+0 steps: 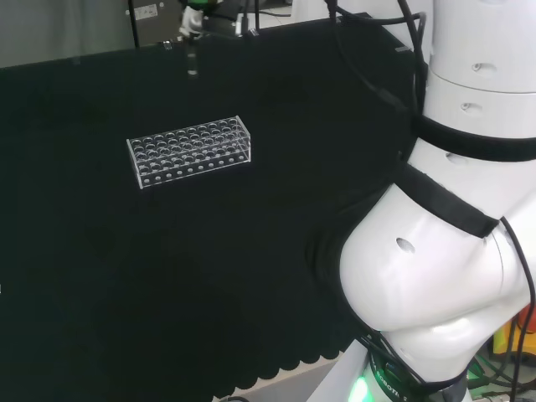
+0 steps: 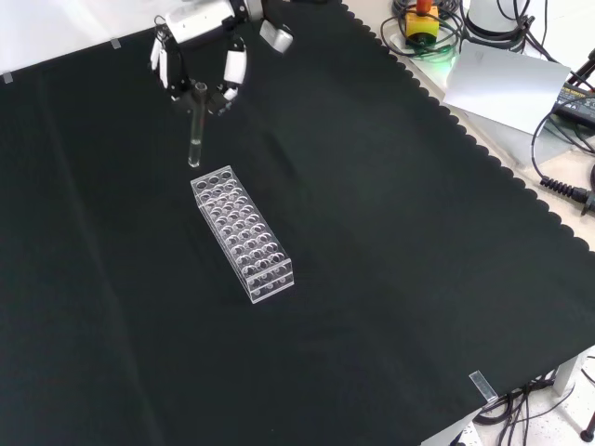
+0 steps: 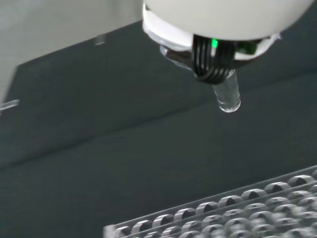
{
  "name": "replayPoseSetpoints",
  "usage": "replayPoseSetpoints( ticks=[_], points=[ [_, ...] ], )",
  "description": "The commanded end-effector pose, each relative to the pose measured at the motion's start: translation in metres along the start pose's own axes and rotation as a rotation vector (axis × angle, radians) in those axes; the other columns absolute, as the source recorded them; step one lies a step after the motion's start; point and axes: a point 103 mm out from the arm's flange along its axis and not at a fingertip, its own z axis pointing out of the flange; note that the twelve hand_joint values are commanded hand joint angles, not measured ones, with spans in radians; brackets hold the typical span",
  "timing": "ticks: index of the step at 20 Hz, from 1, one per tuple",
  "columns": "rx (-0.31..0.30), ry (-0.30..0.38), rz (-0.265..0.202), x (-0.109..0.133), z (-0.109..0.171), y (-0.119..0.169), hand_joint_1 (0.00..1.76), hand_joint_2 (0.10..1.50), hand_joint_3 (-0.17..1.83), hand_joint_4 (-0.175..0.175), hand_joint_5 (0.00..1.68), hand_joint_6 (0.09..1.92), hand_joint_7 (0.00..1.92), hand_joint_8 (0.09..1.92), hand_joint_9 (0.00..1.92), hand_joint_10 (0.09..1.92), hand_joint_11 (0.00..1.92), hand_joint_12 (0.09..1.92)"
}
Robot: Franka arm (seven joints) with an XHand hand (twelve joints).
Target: Shake the test tube.
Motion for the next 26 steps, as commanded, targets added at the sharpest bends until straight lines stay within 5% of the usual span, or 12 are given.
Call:
replayPoseSetpoints(
  ticks=[1,6,11,17,26],
  points=[
    [-0.035,-0.112,0.101,-0.068,-0.019,0.006,1.43,0.59,0.70,-0.175,1.31,0.57,1.42,0.57,1.30,0.58,0.85,1.24],
    [-0.052,-0.177,0.178,-0.115,-0.034,0.004,1.43,0.59,0.70,-0.175,1.31,0.57,1.42,0.57,1.30,0.58,0.85,1.24],
    [-0.070,-0.184,0.226,-0.138,-0.043,0.003,1.43,0.59,0.70,-0.175,1.31,0.57,1.42,0.57,1.30,0.58,0.85,1.24],
    [-0.062,-0.147,0.205,-0.132,-0.040,0.003,1.43,0.59,0.70,-0.175,1.31,0.57,1.42,0.56,1.30,0.58,0.85,1.24],
    [-0.004,-0.060,0.148,-0.086,-0.003,0.007,1.43,0.59,0.70,-0.175,1.31,0.57,1.42,0.56,1.30,0.58,0.85,1.23]
  ],
)
